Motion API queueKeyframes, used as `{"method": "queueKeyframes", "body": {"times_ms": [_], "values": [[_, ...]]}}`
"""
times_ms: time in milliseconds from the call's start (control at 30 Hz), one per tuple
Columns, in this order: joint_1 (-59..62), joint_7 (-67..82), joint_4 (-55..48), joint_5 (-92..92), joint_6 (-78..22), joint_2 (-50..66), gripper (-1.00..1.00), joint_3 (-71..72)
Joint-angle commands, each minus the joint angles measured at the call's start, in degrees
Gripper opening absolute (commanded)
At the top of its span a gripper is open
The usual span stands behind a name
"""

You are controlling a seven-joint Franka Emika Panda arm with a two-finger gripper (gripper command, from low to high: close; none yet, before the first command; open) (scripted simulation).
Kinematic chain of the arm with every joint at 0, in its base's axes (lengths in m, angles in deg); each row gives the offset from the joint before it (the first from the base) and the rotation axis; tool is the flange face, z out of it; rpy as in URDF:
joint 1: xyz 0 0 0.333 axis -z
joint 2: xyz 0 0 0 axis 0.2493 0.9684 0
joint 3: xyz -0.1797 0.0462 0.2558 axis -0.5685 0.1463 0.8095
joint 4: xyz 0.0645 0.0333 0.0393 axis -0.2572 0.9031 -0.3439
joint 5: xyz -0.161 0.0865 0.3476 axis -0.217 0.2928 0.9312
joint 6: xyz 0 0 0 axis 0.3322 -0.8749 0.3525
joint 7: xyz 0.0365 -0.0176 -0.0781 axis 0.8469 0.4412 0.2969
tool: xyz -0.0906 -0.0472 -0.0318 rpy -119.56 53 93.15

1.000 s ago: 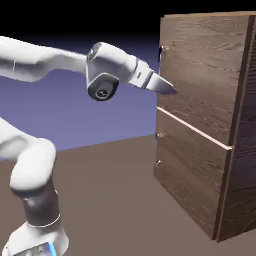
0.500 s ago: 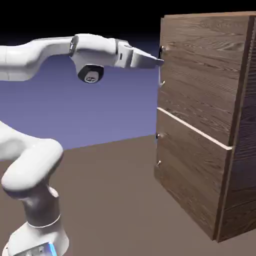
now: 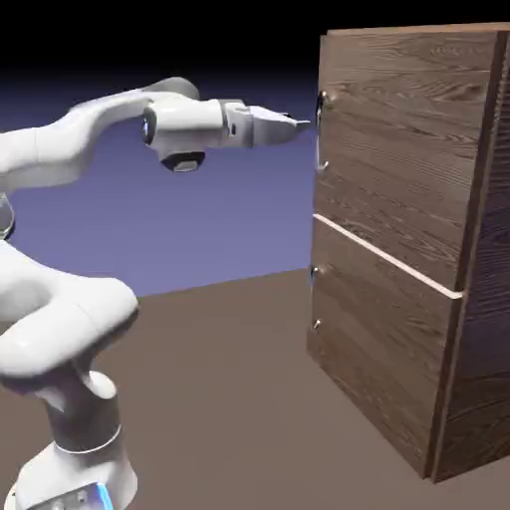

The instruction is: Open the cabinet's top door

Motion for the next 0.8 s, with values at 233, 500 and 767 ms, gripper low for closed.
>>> {"method": "queueKeyframes", "body": {"times_ms": [233, 500, 767], "values": [[11.93, 3.2, -7.72, 7.93, -3.41, -1.09, 0.0, 5.16], [0.55, 10.16, 4.74, 10.82, -14.16, -4.67, -1.0, -3.39], [-15.2, 16.04, 20.81, 4.8, -27.9, -9.23, -1.0, -18.4]]}}
